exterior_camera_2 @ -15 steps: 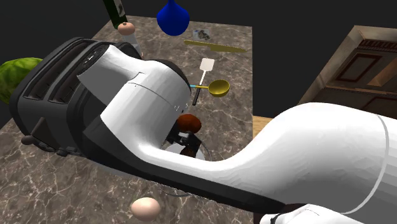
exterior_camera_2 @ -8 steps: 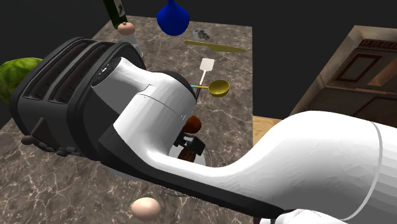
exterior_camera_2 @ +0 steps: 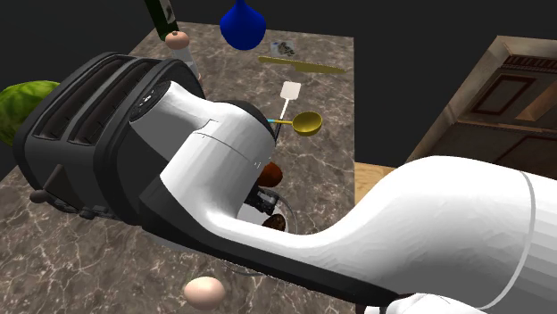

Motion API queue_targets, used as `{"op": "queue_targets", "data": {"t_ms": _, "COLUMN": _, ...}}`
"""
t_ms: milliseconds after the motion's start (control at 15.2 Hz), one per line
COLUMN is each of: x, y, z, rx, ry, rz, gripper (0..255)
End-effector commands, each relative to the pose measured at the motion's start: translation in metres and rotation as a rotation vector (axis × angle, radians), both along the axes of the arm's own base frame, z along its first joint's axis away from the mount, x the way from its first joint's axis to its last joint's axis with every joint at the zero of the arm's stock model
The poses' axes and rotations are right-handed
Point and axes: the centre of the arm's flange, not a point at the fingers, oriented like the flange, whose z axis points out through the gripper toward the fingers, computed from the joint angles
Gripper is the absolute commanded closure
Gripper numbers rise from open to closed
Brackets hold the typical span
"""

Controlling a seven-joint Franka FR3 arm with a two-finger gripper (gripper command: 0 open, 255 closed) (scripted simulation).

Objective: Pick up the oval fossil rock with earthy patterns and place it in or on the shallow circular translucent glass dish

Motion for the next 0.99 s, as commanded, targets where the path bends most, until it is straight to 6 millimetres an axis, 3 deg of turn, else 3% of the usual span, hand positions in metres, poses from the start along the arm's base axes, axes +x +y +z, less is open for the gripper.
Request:
{"op": "queue_targets", "data": {"t_ms": 0, "x": 0.0, "y": 0.0, "z": 0.0, "rx": 0.0, "ry": 0.0, "rz": 0.0, "gripper": 255}}
{"op": "queue_targets", "data": {"t_ms": 396, "x": 0.0, "y": 0.0, "z": 0.0, "rx": 0.0, "ry": 0.0, "rz": 0.0, "gripper": 255}}
{"op": "queue_targets", "data": {"t_ms": 462, "x": 0.0, "y": 0.0, "z": 0.0, "rx": 0.0, "ry": 0.0, "rz": 0.0, "gripper": 0}}
{"op": "queue_targets", "data": {"t_ms": 792, "x": -0.065, "y": -0.02, "z": 0.034, "rx": 0.283, "ry": -0.101, "rz": -0.088, "gripper": 0}}
{"op": "queue_targets", "data": {"t_ms": 924, "x": -0.066, "y": -0.021, "z": 0.023, "rx": 0.283, "ry": -0.101, "rz": -0.088, "gripper": 0}}
